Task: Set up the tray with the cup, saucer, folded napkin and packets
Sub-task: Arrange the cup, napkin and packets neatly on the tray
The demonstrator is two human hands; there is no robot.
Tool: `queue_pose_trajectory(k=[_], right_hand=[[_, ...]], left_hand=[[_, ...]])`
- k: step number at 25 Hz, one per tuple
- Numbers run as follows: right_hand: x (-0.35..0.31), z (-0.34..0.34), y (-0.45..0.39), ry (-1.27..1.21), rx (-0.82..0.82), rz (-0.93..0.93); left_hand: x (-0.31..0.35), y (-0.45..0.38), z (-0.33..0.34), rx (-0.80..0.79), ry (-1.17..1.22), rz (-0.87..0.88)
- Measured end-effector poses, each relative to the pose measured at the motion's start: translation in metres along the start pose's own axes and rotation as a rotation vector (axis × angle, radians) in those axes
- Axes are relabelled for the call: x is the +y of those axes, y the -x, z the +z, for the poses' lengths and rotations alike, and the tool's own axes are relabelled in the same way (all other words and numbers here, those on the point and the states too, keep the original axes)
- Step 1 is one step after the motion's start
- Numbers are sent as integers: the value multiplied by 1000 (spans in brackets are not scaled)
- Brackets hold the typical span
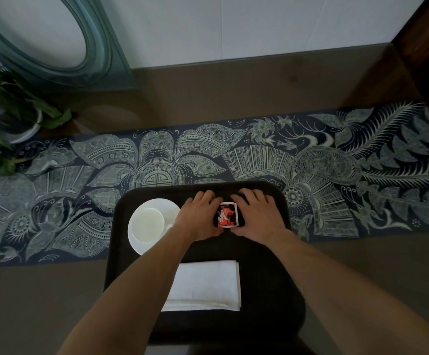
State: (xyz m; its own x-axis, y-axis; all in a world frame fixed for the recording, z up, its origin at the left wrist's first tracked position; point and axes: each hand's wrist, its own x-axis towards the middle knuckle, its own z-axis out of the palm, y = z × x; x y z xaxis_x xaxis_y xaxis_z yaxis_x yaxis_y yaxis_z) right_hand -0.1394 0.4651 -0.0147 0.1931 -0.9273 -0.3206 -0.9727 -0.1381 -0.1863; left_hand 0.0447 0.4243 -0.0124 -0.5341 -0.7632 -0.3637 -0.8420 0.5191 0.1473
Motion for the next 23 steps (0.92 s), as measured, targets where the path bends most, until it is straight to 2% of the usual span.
queue_pose_trajectory(k=[23], right_hand=[[3,-1,-4,37,4,-55]], left_hand=[[4,-10,-4,8,4,70]])
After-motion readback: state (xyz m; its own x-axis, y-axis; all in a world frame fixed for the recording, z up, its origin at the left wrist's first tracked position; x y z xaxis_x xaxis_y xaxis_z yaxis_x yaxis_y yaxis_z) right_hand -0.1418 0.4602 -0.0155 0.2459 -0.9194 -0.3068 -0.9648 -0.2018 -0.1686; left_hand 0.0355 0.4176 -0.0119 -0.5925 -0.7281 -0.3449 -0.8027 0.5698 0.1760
